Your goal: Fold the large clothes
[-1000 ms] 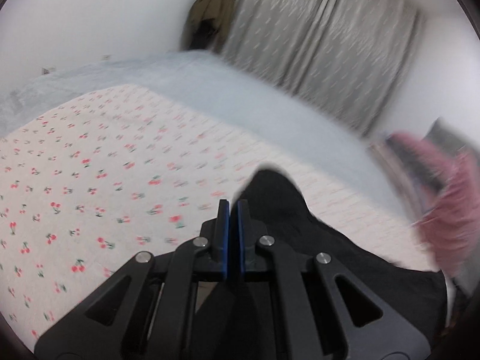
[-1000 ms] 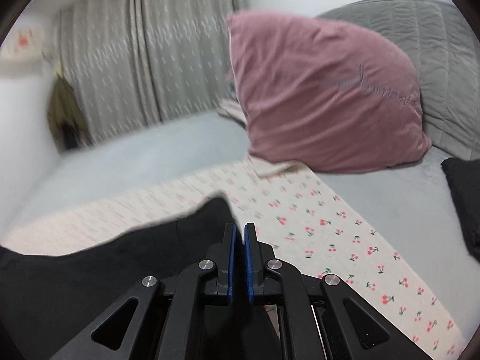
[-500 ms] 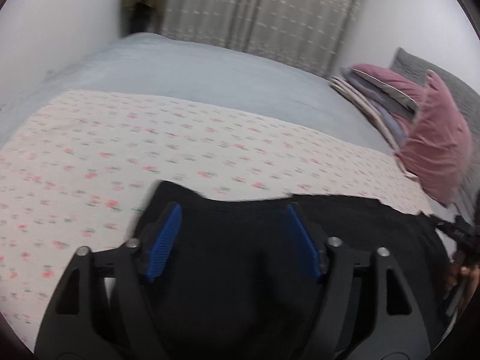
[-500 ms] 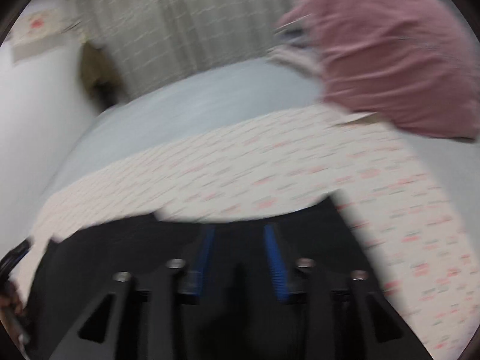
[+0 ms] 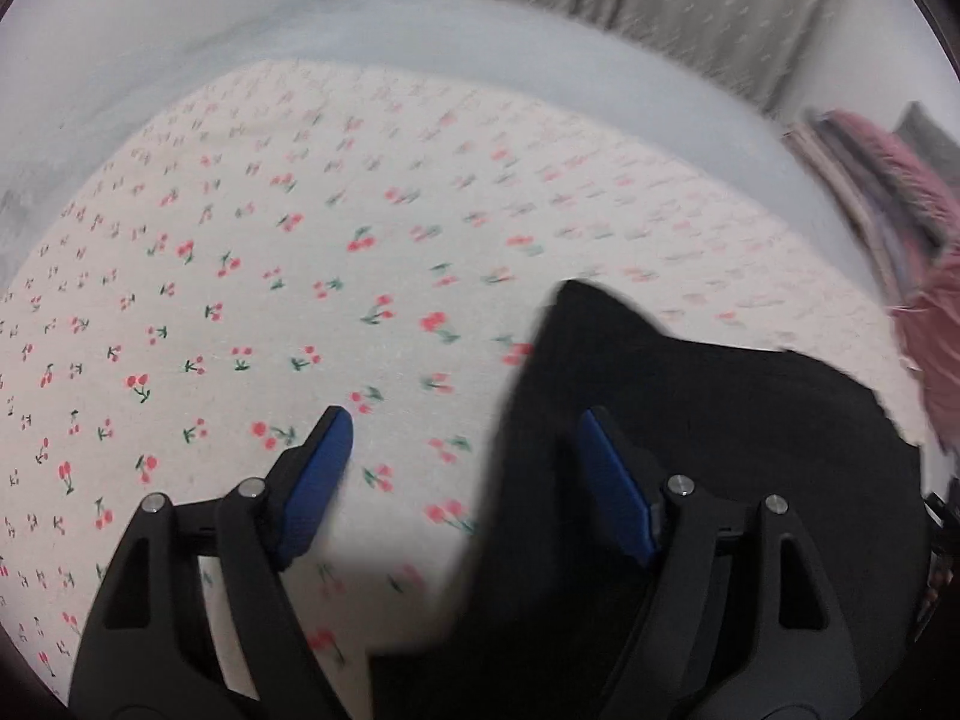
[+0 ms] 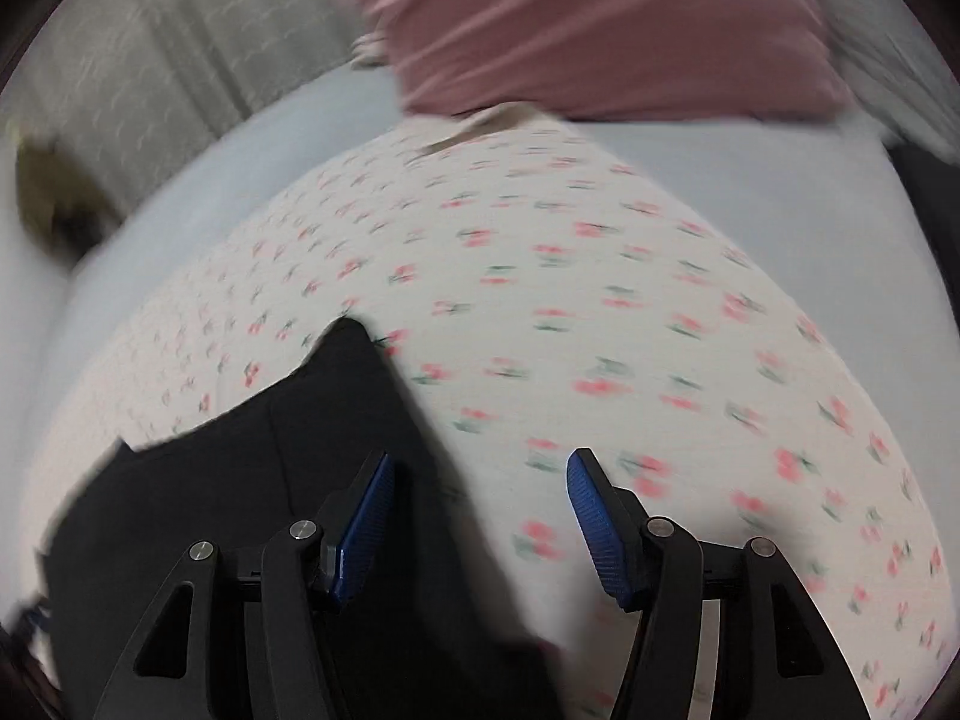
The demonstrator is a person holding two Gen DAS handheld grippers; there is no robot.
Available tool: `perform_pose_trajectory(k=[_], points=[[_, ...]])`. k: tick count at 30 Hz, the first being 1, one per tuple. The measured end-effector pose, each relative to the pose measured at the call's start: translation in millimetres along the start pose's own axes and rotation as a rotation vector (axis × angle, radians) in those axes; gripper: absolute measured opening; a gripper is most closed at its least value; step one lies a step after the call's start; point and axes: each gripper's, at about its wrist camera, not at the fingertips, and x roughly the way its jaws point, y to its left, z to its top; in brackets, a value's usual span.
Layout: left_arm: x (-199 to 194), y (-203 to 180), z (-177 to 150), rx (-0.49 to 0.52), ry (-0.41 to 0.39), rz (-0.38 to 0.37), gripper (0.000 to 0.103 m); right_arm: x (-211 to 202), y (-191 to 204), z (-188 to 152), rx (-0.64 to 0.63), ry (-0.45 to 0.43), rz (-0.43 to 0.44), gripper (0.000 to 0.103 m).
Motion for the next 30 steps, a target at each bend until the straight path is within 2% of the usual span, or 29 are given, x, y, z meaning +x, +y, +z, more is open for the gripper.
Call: perform_pose_trajectory(k=[1,3,6,9,13,15,17,19,21,23,25,27,30], points=[[-12,-7,-6,0.017,-0.024,-0.026,0.079,-12,-6,-4,0.027,-0.011,0.058,0.061],[-40,-28,-22,0.062,-0.068,-0.070,0.080,-33,-5,-13,0.020,-0.033,0.081,0.061],[-68,-69,-51,0.117,-0.078,-0.136,0.084,-68,29,-42,-0.110,-0.040,0.090,0.066],[-82,-107,-88,0.160,-0.029,-0.228,0.085,-91,69,-83,-0.218,-0.025,0.162,0.075],[-76,-125,-134,0.172,0.063,-0.261,0.085,-96,106,-135,-0.343,0.046,0.178,0.076],[-73,-114,-156,0.130,0.113,-0.257,0.085,-89,107,-152,-0.348,0.094,0.172,0.076],[-82,-96,-168,0.091,0.094,-0.282,0.085,-84,92,-168,-0.320,0.137,0.187,0.076],[-97,-70,-174,0.052,0.074,-0.309,0.085,-90,66,-177,-0.277,0.086,0.261,0.076],[-112,-52,-176,0.025,0.065,-0.315,0.085,-96,49,-179,-0.252,0.057,0.278,0.076],[-126,-35,-175,-0.011,0.035,-0.288,0.085,-106,42,-180,-0.255,0.059,0.263,0.076],[-139,-16,-174,-0.055,0.015,-0.249,0.085,-118,40,-180,-0.277,0.021,0.204,0.076],[-150,1,-177,-0.109,0.028,-0.279,0.085,-133,43,-183,-0.300,-0.038,0.144,0.076],[-169,23,-190,-0.186,0.019,-0.229,0.085,-153,51,-188,-0.324,-0.094,0.169,0.077]])
